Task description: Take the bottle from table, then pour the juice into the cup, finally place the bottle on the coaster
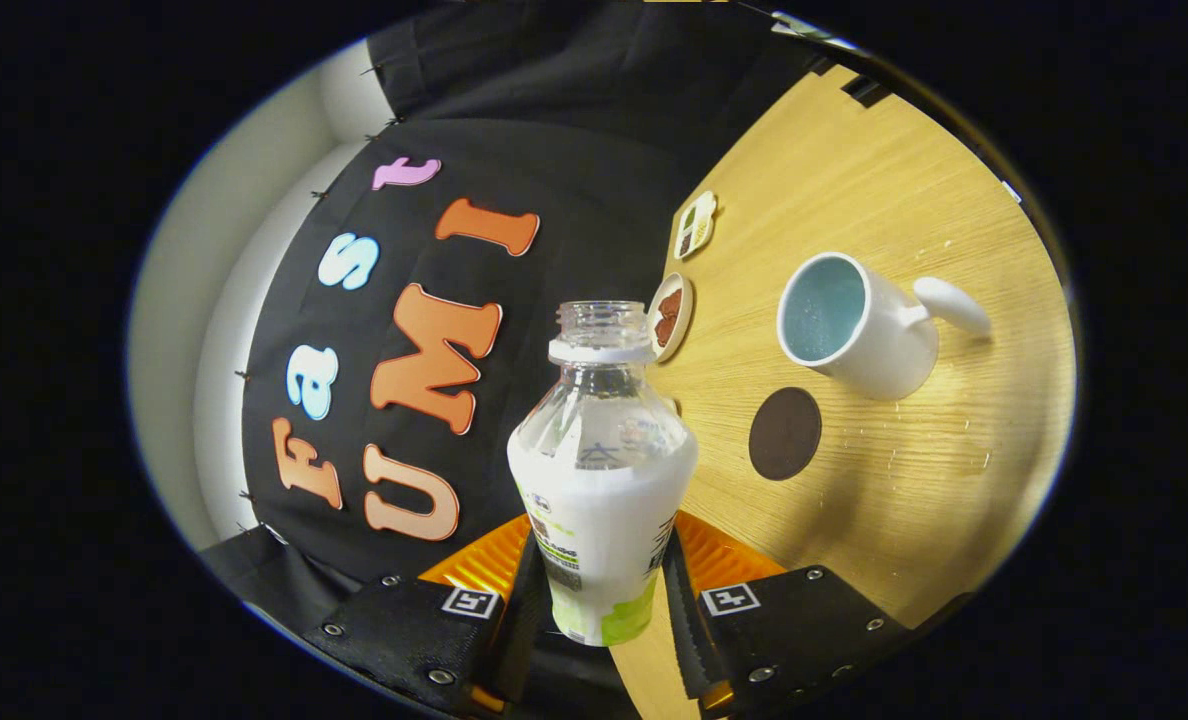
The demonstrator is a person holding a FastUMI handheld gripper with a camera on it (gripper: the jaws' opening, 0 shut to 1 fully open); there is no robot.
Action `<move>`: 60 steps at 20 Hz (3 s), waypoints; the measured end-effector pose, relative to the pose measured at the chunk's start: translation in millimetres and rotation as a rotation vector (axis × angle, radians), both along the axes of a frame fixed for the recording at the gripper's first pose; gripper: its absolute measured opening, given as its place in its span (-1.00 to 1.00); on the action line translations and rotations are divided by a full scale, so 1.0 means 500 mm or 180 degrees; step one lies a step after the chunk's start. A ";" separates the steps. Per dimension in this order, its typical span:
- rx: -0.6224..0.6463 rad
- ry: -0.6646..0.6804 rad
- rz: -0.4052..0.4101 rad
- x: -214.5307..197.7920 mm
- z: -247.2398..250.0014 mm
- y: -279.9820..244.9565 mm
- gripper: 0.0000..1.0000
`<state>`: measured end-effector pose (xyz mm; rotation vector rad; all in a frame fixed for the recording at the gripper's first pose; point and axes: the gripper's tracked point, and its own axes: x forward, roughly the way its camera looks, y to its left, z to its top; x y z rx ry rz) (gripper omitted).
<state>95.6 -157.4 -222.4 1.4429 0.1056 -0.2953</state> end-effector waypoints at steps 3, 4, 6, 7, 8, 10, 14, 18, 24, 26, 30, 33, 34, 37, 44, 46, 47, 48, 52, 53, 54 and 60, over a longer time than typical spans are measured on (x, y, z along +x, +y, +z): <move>0.0257 -0.0016 -0.0039 0.015 -0.008 -0.008 0.18; 0.0327 -0.0007 -0.0057 0.018 -0.014 -0.010 0.18; 0.0451 0.0011 -0.0088 0.022 -0.023 -0.017 0.18; 0.0514 0.0007 -0.0102 0.026 -0.024 -0.023 0.18; 0.0571 0.0017 -0.0118 0.026 -0.025 -0.027 0.18; 0.0665 0.0059 -0.0144 0.021 -0.036 -0.033 0.18; 0.0900 0.0194 -0.0181 0.027 -0.056 -0.043 0.18; 0.1095 0.0218 -0.0207 0.041 -0.060 -0.047 0.18; 0.1303 0.0293 -0.0216 0.047 -0.069 -0.047 0.18; 0.1370 0.0328 -0.0219 0.048 -0.076 -0.049 0.18; 0.1475 0.0355 -0.0246 0.046 -0.070 -0.054 0.18; 0.1522 0.0355 -0.0244 0.046 -0.065 -0.051 0.18; 0.1548 0.0351 -0.0238 0.049 -0.063 -0.048 0.18; 0.1630 0.0306 -0.0226 0.053 -0.057 -0.046 0.18; 0.1688 0.0315 -0.0219 0.052 -0.059 -0.045 0.18; 0.1716 0.0333 -0.0246 0.051 -0.064 -0.049 0.18; 0.1736 0.0345 -0.0260 0.052 -0.068 -0.052 0.18; 0.1752 0.0352 -0.0264 0.050 -0.068 -0.051 0.18; 0.1772 0.0333 -0.0244 0.048 -0.059 -0.050 0.18; 0.1775 0.0320 -0.0238 0.049 -0.058 -0.052 0.18; 0.1777 0.0310 -0.0220 0.048 -0.058 -0.050 0.18; 0.1812 0.0317 -0.0210 0.052 -0.053 -0.048 0.18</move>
